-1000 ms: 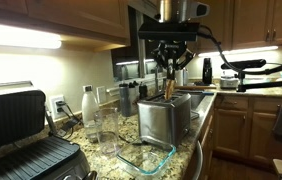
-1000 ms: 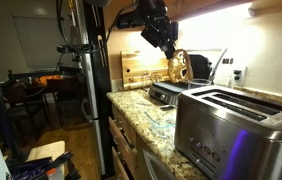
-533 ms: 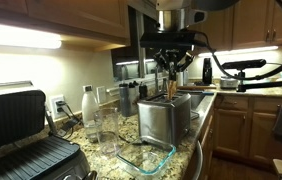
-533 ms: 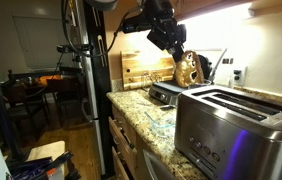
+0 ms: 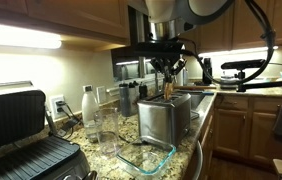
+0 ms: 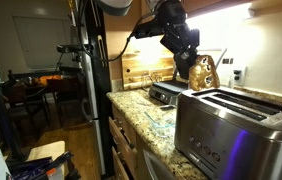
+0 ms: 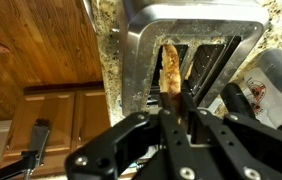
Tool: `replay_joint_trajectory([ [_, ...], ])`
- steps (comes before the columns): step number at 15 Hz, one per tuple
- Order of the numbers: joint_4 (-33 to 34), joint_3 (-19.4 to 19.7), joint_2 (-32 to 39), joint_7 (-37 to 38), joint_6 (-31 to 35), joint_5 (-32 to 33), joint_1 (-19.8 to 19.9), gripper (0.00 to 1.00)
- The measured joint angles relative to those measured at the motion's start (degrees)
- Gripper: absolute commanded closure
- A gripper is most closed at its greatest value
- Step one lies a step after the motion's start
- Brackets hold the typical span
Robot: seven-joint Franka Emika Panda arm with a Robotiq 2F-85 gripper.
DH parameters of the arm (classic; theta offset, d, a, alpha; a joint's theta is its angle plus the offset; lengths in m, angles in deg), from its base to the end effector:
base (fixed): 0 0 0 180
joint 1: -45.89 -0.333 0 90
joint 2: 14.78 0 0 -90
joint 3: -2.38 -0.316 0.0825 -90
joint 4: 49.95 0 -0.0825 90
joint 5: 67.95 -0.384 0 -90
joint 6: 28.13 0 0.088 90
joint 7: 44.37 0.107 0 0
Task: Take the two slices of bread out of the bowl and put them in the toaster
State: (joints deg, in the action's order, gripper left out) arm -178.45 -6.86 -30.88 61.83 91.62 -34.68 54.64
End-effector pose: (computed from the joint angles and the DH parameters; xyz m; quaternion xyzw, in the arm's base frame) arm 0.4828 -0.0184 0.5014 0.6734 -0.6826 0.2568 0.1212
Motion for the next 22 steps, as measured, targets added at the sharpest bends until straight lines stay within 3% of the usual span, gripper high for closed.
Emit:
replay_joint_trajectory([
  [5,2.9,1.4,4.7,0.0,0.0,0.1,-0.1,0.93],
  [14,4.2,3.2,6.7,0.0,-0.3,0.1,-0.5,0.93],
  [15,4.2,3.3,6.8,0.0,-0.5,0.1,-0.5,0.61],
  [16,4.2,3.3,6.9,0.0,-0.6,0.1,-0.5,0.6],
  [22,4.2,3.5,7.5,0.0,-0.6,0.1,-1.2,0.23],
])
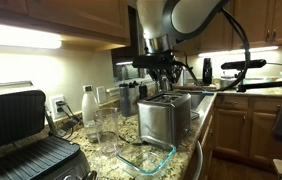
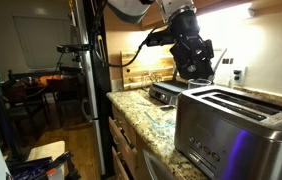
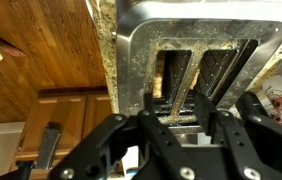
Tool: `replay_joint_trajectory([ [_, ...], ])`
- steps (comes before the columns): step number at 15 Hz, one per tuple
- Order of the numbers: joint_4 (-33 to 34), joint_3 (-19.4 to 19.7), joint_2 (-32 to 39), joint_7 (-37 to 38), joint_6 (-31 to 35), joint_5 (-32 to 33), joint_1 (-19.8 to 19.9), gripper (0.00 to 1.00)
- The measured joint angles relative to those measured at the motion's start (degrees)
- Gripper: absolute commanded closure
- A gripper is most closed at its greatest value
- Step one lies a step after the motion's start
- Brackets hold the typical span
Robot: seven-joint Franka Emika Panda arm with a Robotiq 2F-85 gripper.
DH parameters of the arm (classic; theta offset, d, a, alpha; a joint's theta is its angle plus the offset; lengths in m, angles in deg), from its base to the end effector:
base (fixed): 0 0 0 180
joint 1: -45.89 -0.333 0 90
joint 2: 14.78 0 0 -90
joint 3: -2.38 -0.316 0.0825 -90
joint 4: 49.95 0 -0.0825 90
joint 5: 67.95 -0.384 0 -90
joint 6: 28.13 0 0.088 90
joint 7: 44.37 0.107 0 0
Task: Take the two slices of bread out of the bowl and put them in the toaster
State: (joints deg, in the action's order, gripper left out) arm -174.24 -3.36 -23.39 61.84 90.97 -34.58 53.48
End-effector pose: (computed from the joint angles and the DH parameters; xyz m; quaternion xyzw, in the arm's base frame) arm 0.5129 -0.0430 0.4717 0.6680 -0.6960 0.2236 0.1393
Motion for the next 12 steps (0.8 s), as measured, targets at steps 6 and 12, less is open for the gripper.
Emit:
replay_joint_trajectory([
  [6,-2.1,-0.3,0.0,-5.1,8.1,-1.3,-5.0,0.08],
  [12,-3.9,-0.6,0.0,-8.1,12.7,-2.2,-7.1,0.0],
])
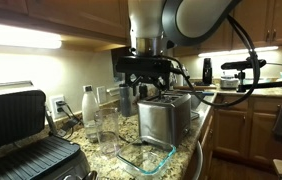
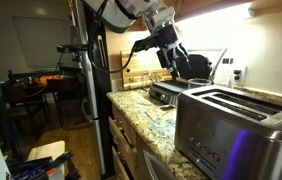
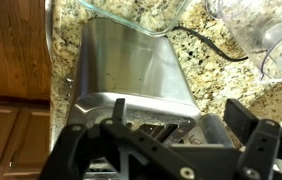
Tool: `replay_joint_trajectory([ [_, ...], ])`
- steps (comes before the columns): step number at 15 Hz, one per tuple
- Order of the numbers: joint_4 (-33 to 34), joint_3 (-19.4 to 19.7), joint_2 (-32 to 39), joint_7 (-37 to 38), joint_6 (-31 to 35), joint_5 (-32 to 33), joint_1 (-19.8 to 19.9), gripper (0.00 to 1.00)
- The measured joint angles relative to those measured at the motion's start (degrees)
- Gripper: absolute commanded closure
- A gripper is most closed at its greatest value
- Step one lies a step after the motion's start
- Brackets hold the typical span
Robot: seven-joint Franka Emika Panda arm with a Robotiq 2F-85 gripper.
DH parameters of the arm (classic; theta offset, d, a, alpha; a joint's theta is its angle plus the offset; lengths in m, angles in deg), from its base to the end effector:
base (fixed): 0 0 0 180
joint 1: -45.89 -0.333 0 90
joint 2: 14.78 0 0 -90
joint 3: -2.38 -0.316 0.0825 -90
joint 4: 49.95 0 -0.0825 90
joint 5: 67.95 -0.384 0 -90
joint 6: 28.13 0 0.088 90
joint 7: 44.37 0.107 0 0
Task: Take the two slices of bread out of the bowl and put them in the toaster
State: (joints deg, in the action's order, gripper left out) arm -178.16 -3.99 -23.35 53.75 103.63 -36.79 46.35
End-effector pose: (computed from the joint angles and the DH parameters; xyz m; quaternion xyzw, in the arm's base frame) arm 0.5174 0.0439 0.4558 0.7761 -0.5801 0.2396 0.0604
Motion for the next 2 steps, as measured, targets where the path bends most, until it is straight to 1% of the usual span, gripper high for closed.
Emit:
replay_joint_trajectory([
  [2,0.0,0.0,0.0,-0.2,0.0,-0.1,0.0,0.0],
])
